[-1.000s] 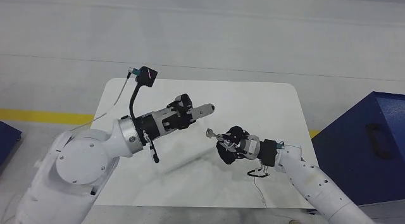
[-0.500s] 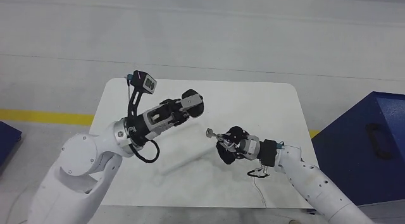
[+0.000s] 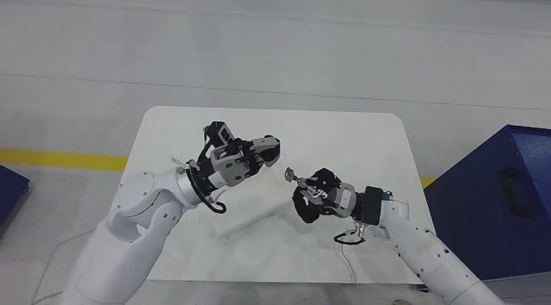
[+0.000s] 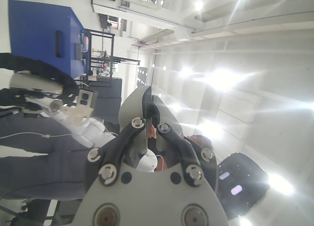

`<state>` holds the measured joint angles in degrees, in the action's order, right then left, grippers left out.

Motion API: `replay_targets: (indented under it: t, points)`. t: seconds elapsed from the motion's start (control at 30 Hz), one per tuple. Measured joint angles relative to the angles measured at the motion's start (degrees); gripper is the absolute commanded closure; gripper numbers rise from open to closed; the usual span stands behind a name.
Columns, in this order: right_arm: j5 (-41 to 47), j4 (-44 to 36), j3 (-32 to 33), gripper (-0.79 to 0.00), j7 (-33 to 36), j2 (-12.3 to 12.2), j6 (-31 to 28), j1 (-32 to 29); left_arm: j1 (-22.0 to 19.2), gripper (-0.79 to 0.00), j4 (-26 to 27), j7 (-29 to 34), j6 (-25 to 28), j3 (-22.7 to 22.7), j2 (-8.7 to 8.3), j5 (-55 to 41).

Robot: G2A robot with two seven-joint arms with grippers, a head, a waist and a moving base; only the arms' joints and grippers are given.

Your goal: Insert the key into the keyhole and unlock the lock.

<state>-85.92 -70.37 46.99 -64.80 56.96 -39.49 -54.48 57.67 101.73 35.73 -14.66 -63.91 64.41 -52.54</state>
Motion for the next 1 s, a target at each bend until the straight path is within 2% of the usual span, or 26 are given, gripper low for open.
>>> replay_targets:
  t: [0.53,1.0]
  points:
    - [-0.2,-0.2,-0.3,0.000,0.1,-0.4,-0.1,0.5,-1.1,0.000,-1.1,0.9,-7.3,2.2,0.71,-1.2]
    - [-0.5,-0.5,-0.4,0.000,-0.3,-0.8,0.3,0.5,-1.7,0.000,-1.4,-0.1,-8.4,4.4,1.28,2.2]
